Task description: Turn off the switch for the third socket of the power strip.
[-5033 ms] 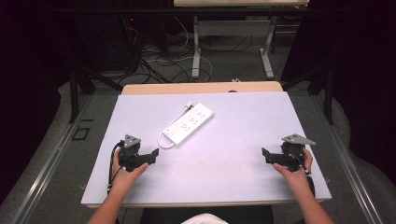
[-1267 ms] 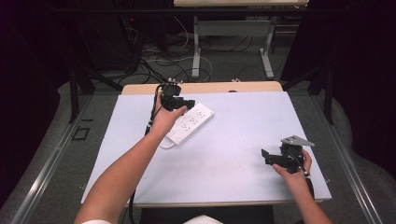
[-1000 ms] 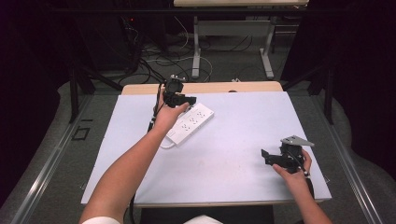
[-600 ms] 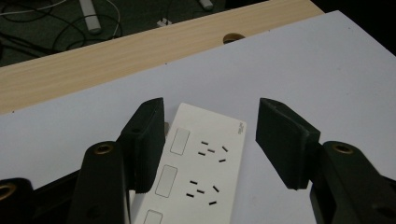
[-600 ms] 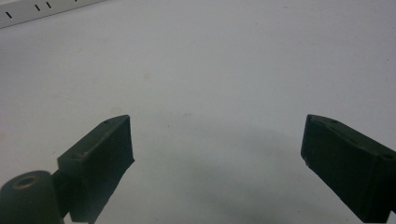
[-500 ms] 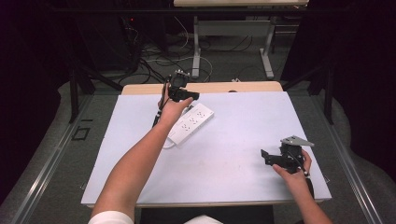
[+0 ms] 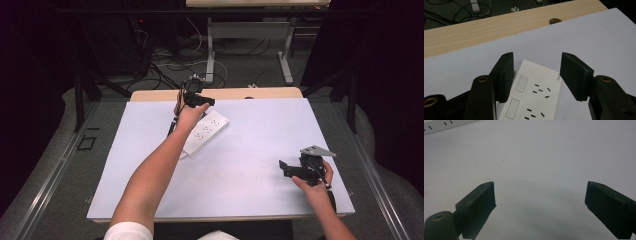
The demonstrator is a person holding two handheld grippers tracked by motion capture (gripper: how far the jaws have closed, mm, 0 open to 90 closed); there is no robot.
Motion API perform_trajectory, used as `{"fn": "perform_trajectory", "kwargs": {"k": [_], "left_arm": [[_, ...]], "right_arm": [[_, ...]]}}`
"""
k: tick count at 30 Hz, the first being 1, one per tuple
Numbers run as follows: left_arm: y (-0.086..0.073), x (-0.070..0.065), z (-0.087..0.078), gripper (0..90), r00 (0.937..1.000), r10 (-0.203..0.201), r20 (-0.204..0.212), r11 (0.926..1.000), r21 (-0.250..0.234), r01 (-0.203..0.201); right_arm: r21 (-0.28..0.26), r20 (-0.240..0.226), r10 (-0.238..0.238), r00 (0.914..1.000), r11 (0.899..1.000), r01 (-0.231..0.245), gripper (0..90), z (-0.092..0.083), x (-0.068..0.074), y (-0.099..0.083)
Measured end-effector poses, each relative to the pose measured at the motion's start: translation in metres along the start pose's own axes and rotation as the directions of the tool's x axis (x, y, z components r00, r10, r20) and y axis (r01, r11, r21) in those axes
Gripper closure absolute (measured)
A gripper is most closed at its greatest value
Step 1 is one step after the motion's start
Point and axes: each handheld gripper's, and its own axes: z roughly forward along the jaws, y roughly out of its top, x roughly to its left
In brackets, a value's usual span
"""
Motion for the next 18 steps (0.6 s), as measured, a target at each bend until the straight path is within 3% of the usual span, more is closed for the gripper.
{"fn": "perform_trajectory", "kwargs": {"k": [16, 18], "left_arm": [[-0.007, 0.003, 0.029, 54.4, 0.9999, -0.009, -0.013, 0.9974, 0.071, 0.01], [-0.008, 0.004, 0.031, 56.6, 0.9999, -0.012, -0.011, 0.9951, 0.098, 0.013]], "right_arm": [[0.005, -0.01, -0.005, 0.9999, 1.0, 0.005, 9.9, 0.001, 0.0, 0.0], [0.005, -0.013, -0.002, 0.9999, 1.0, 0.002, 9.9, 0.001, 0.001, 0.0]]}}
